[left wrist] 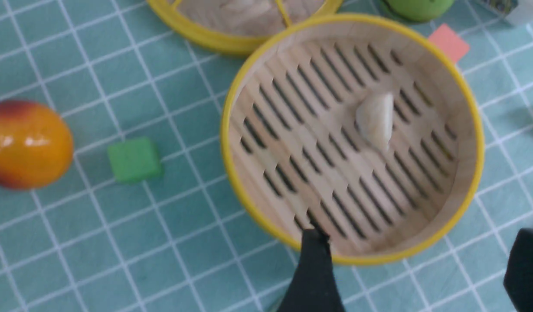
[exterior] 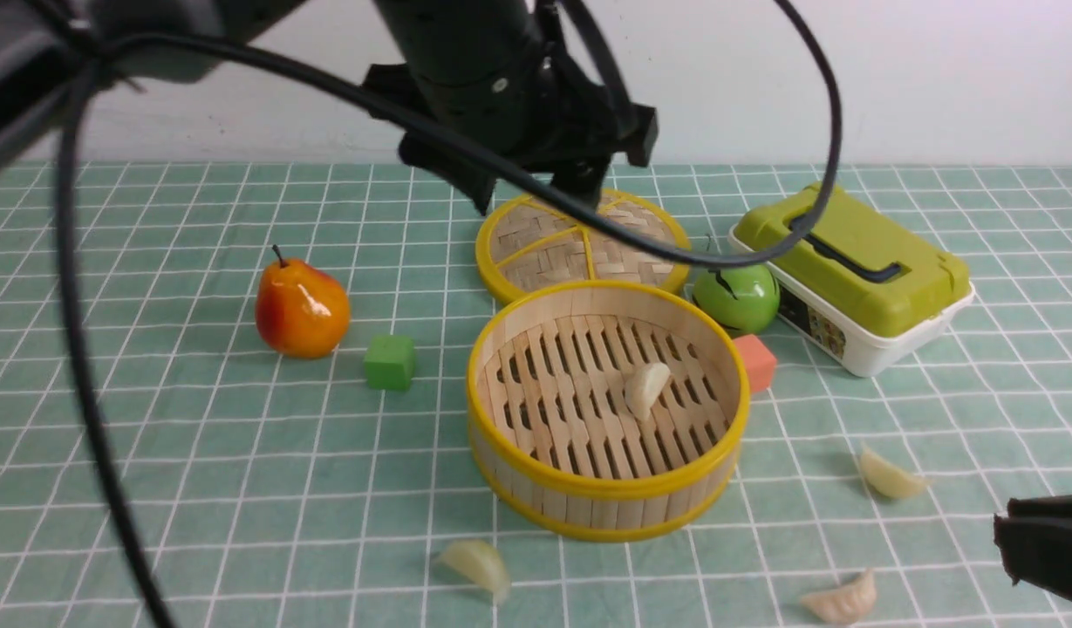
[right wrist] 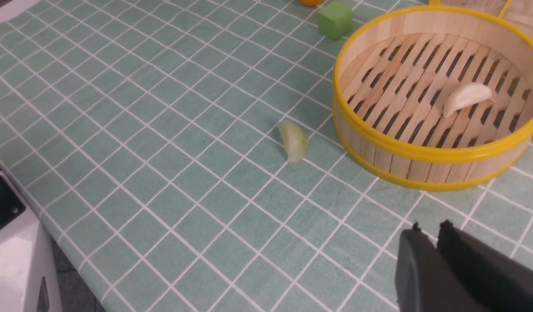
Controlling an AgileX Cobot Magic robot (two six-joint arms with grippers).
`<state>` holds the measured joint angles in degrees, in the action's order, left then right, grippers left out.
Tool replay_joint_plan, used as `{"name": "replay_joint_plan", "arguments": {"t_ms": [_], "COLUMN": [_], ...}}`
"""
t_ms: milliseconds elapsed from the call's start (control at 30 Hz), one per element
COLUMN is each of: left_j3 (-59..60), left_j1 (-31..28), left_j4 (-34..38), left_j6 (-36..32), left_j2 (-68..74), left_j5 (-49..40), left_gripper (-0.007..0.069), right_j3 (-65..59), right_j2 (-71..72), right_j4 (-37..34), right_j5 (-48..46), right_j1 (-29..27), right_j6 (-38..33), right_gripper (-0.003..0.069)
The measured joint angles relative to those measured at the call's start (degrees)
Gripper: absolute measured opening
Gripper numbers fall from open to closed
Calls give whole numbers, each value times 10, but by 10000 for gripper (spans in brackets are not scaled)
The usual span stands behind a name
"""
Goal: Put the dumplings into the steamer on the table with the blue tablecloth.
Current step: 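Reach for and grasp a dumpling on the table with the left gripper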
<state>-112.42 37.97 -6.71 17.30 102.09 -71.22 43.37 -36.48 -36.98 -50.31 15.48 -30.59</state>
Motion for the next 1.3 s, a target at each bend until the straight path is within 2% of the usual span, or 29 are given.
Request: {"name": "replay_joint_plan", "arguments": {"t_ms": [233,300,400,500,700,967,1067,1167,1200,1233,1267,1300], "left_j3": [261,321,407,450,474,474,474,474,474,474,474,474], "left_j1": [0,0,0,0,0,0,0,0,0,0,0,0], "left_j4": [5,11,32,59,95,92,71,45,34,33,26,25], "left_j6": [63,96,154,187,201,218,249,279,285,286,289,289], "left_j2": [-103,-107,-100,-86,-25,35,43,45,45,45,45,45], "left_j5": [14,45,137,206,279,350,365,368,368,368,368,368], "left_gripper": [492,486,485,485,485,465,429,356,304,295,230,219], "right_j3": [0,0,0,0,0,0,0,0,0,0,0,0], "right_j2": [0,0,0,0,0,0,0,0,0,0,0,0], "right_j4": [-1,-2,-3,-3,-3,-3,-3,-3,-3,-3,-3,-3], "right_j5": [7,7,7,5,-7,-13,-16,-19,-19,-19,-19,-19], "right_j1": [0,0,0,0,0,0,0,0,0,0,0,0], "right_j6": [0,0,0,0,0,0,0,0,0,0,0,0], "right_gripper": [68,71,76,77,80,90,93,95,95,95,95,95]}}
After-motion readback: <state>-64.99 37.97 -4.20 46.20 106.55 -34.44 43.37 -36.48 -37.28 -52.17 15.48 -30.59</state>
